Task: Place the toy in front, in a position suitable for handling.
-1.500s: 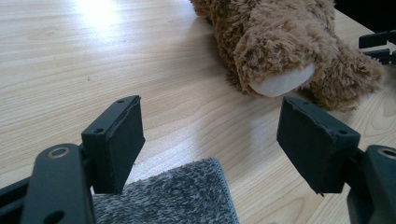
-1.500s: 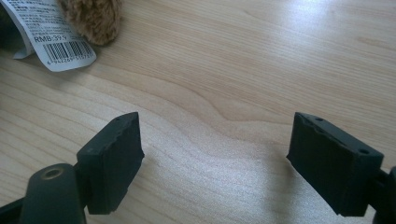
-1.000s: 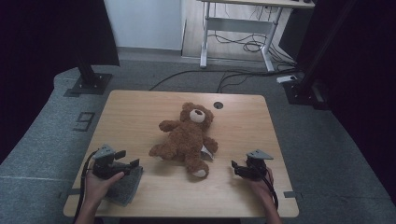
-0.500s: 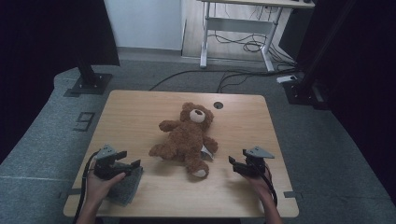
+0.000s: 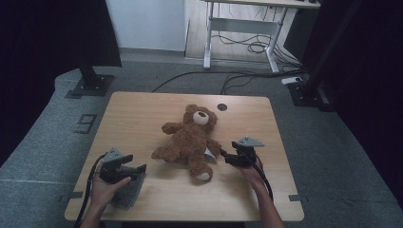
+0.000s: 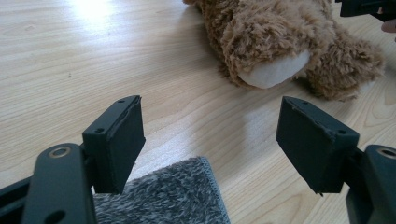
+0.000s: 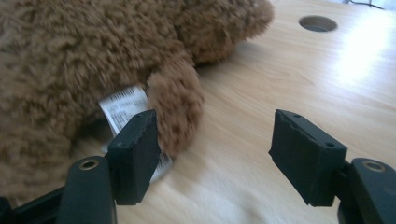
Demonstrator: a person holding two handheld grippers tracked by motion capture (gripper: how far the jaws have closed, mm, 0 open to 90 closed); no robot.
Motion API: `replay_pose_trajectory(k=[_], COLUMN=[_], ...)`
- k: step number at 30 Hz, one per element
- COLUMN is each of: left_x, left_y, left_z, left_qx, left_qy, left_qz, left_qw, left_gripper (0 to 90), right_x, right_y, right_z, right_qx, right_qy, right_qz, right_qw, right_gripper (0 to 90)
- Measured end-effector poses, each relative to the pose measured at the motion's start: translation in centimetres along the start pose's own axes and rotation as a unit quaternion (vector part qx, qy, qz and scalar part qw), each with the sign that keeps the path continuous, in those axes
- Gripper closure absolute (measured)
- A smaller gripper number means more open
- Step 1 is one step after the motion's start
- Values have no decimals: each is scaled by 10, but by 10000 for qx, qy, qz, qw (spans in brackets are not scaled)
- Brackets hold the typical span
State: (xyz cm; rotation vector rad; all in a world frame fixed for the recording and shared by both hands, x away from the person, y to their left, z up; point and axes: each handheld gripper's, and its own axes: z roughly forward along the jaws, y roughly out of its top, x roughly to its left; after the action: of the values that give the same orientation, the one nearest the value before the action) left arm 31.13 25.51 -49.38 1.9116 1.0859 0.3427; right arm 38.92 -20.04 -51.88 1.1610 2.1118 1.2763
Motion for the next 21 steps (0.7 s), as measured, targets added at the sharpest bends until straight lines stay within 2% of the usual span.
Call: replay_pose_trajectory(k=[4, 8, 14, 21], left_x=[1, 0, -1, -2], left_y=[0, 0, 0, 0], left_z=[0, 1, 0, 2], left_qx=[-11, -9, -10, 13], left_qy=[10, -9, -16, -31], left_qz=[-21, -18, 0, 18], left_qw=[10000, 10000, 10000, 10000], left_gripper=[235, 235, 235, 235], right_x=[2, 5, 6, 12], right_y=[10, 22, 17, 12], right_z=[6, 11, 28, 44], right_qx=[116, 89, 336, 546], right_qy=[56, 143, 214, 286], right_qz=[-23, -60, -8, -187], right_qw=[9999, 9998, 9992, 9979], right_gripper=[332, 331, 340, 384])
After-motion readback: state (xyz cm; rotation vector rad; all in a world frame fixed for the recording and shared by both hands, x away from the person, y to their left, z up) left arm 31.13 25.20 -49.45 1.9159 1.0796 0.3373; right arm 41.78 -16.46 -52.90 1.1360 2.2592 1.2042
